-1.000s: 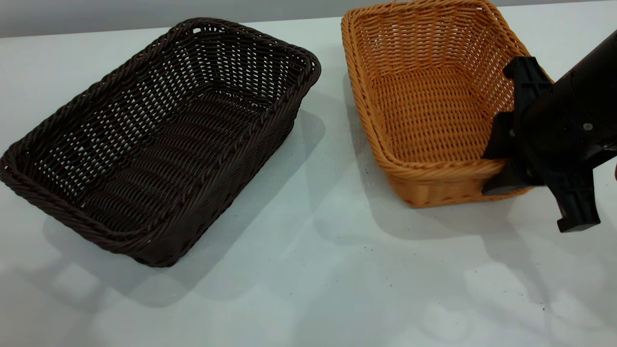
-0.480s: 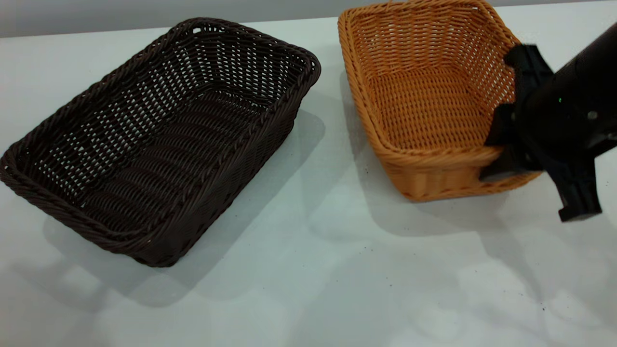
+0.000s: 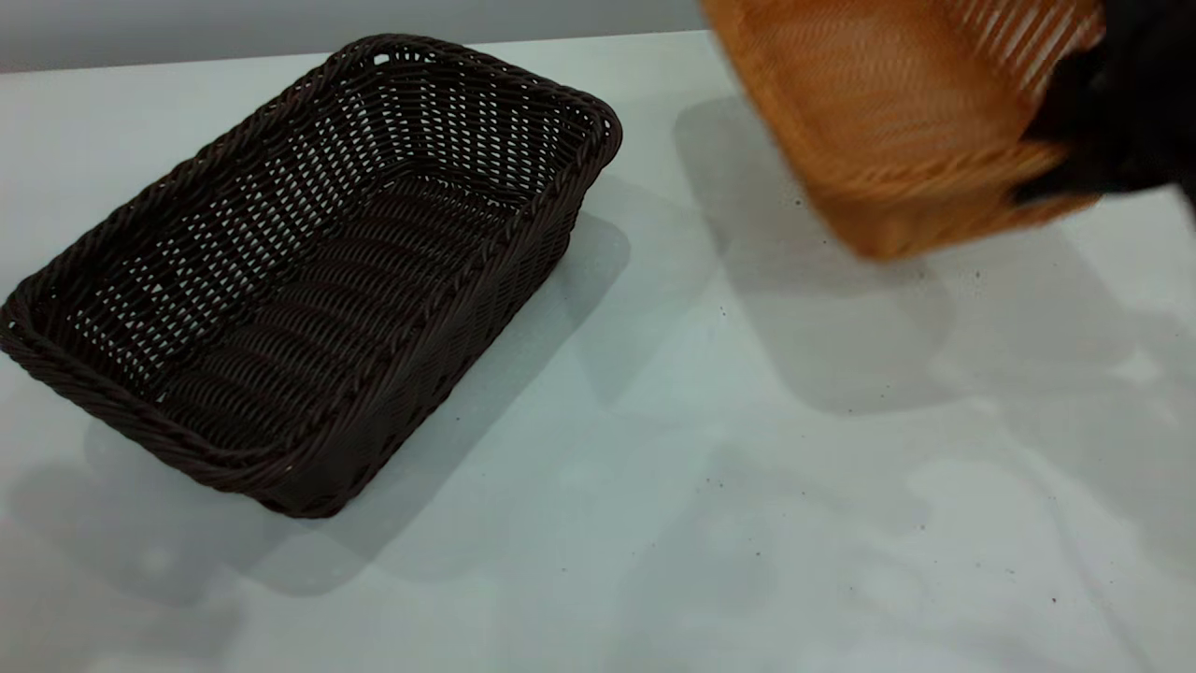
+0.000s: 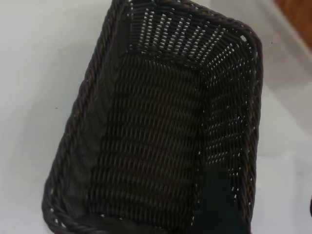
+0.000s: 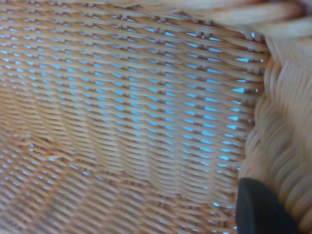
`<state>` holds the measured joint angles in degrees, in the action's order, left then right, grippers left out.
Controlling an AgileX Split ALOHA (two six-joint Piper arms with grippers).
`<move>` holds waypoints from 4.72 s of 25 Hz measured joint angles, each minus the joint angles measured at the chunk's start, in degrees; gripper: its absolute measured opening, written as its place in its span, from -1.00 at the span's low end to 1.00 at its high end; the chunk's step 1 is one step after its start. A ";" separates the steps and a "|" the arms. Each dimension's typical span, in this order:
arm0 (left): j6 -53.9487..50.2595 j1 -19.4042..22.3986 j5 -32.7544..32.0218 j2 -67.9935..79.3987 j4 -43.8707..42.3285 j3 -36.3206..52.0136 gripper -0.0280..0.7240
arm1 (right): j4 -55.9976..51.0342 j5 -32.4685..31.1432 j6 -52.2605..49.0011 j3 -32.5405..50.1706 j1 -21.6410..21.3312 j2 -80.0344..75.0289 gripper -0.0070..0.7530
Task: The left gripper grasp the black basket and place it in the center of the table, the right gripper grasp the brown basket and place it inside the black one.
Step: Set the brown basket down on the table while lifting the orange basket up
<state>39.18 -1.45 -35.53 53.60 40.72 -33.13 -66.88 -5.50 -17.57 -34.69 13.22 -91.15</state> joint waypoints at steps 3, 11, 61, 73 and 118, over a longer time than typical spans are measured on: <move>0.00 -1.52 0.24 1.98 0.02 0.07 0.10 | 3.54 -1.53 3.97 -0.42 -3.61 2.90 -0.72; -0.18 -11.40 7.18 10.42 1.06 0.12 0.10 | 11.88 -10.64 16.30 -5.55 -12.20 5.97 -0.72; -2.55 -34.87 36.46 45.05 5.23 -2.02 0.10 | 12.01 -22.30 35.84 -14.59 -14.49 6.02 -0.72; 0.05 -35.27 41.18 44.94 5.18 -2.13 0.09 | 11.97 -22.30 36.85 -14.59 -14.49 6.02 -0.72; 37.67 -35.31 15.92 49.40 1.53 -8.43 -0.63 | 21.36 -35.38 39.59 -19.43 -14.49 5.95 -0.72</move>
<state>76.85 -36.77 -19.61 103.00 42.25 -41.56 -45.53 -40.88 22.03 -54.12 -1.27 -85.20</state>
